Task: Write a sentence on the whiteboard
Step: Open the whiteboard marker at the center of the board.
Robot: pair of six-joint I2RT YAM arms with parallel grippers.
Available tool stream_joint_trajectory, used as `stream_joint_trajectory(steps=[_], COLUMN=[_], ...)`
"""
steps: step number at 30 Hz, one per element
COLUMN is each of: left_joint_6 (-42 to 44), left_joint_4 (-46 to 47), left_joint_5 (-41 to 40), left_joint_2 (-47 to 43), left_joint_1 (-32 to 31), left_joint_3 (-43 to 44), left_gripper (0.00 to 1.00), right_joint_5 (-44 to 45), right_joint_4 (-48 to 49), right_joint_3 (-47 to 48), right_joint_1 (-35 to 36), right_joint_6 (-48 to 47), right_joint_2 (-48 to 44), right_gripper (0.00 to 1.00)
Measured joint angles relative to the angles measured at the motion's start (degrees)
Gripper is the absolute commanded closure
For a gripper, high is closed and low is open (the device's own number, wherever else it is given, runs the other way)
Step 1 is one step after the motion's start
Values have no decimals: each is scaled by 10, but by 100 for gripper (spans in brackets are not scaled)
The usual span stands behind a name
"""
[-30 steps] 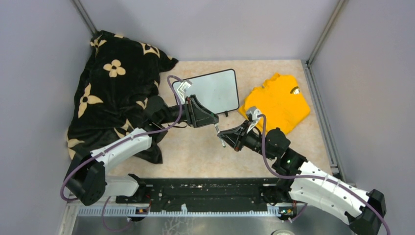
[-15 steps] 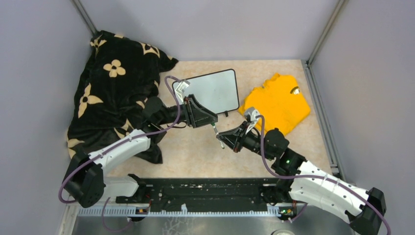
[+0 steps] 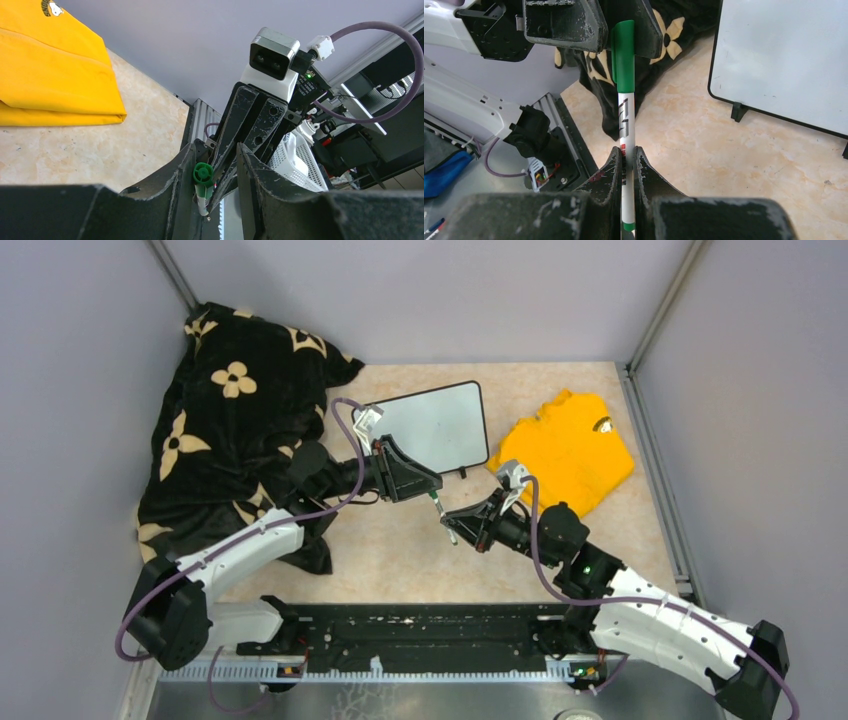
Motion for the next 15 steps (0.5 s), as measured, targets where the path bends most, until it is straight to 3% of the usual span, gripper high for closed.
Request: stream_joint_trajectory(steps=[10,13,15], left_joint_6=[-1,-2,-2], left_joint_4=[-1,-4,-5], left_joint_5=[0,0,0], left_joint_2=[1,2,2], left_joint_1=[0,0,0], left_joint_3=[-10,-13,-13], left_gripper=[62,68,78], right_joint_5=[11,15,15], right_joint_4=[0,0,0], right_joint_3=[0,0,0], right_joint_1=[0,0,0], right_joint_6=[0,-1,-1], right_joint_2=[0,0,0], right_gripper=[100,100,100])
